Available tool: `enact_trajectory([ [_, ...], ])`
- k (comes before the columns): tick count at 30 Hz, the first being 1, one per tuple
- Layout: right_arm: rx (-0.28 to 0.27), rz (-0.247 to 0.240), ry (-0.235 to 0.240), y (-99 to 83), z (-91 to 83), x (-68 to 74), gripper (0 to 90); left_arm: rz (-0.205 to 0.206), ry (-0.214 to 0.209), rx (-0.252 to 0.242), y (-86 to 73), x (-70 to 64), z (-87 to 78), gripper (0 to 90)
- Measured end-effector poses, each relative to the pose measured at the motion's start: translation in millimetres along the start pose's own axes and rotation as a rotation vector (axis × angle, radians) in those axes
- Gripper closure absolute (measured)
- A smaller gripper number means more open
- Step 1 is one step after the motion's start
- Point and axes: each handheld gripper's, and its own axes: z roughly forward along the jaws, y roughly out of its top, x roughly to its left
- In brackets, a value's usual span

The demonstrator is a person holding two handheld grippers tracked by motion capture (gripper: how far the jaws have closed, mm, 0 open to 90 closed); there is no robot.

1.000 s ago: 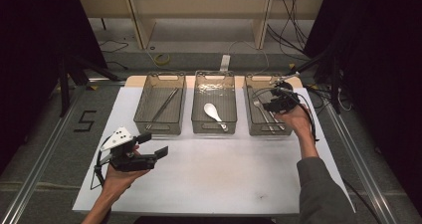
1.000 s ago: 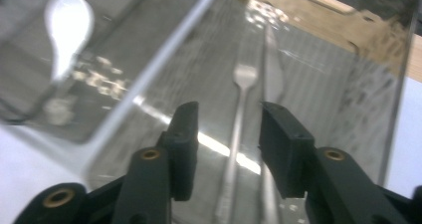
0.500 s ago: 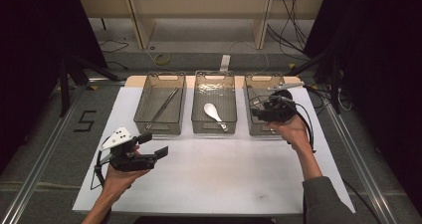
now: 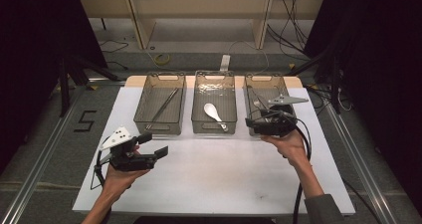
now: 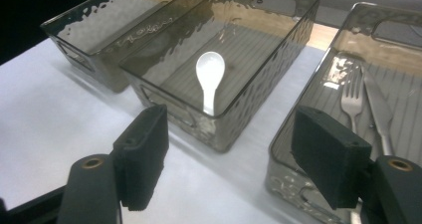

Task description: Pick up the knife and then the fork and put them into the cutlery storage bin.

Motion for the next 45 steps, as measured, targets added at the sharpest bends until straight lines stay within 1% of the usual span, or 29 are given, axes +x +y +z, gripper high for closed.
enact_trajectory([
  [2, -0.014, 0.001, 0.009, -5.3, -1.2, 1.4, 31.7, 0.001, 0.000, 0.002, -0.1, -0.4, 0.1, 15.4],
  [3, -0.013, -0.001, 0.011, -6.6, -1.7, 2.1, 31.7, 0.002, 0.001, 0.002, -0.2, -0.5, -0.2, 15.3],
  [6, -0.024, 0.015, 0.049, -12.8, -5.6, 5.2, 31.5, -0.003, 0.004, -0.001, -0.4, 0.0, -1.6, 15.4],
  [9, -0.029, 0.009, 0.050, -20.0, -8.2, 9.0, 30.9, -0.002, 0.005, 0.001, -0.8, 0.1, -1.9, 15.4],
  [11, -0.031, 0.013, 0.058, -25.8, -9.6, 11.0, 30.5, -0.005, 0.003, 0.003, -1.2, -0.2, -1.6, 15.3],
  [15, -0.072, 0.032, 0.071, -34.2, -10.7, 14.9, 30.5, -0.002, 0.006, 0.010, -1.5, 0.4, -1.2, 15.4],
  [17, -0.075, 0.017, 0.072, -36.6, -10.9, 17.5, 30.3, -0.002, 0.005, 0.009, -1.4, 0.1, -1.3, 15.4],
  [22, -0.085, 0.006, 0.093, -45.4, -12.0, 25.8, 30.1, -0.005, 0.003, 0.009, -1.4, -0.4, -1.4, 15.3],
  [24, -0.087, 0.000, 0.103, -48.5, -12.5, 28.2, 29.9, -0.012, -0.005, 0.006, -1.1, 0.1, -1.0, 15.4],
  [29, -0.088, -0.017, 0.118, -56.8, -16.2, 35.3, 29.3, -0.010, -0.015, 0.022, -2.1, -1.1, -0.4, 15.3],
  [35, -0.105, -0.025, 0.124, -64.8, -21.9, 40.2, 29.2, -0.011, -0.019, 0.024, -2.4, -1.3, -0.8, 15.3],
  [37, -0.109, -0.020, 0.124, -68.4, -24.3, 40.0, 29.2, -0.007, -0.023, 0.028, -2.5, -2.3, -0.1, 15.4],
  [41, -0.121, -0.014, 0.116, -76.8, -29.6, 38.5, 29.2, -0.018, -0.041, 0.027, -2.5, -3.4, 0.8, 15.3],
  [45, -0.139, -0.002, 0.111, -86.0, -35.6, 36.1, 29.1, -0.018, -0.044, 0.028, -2.7, -3.8, 0.8, 15.3],
])
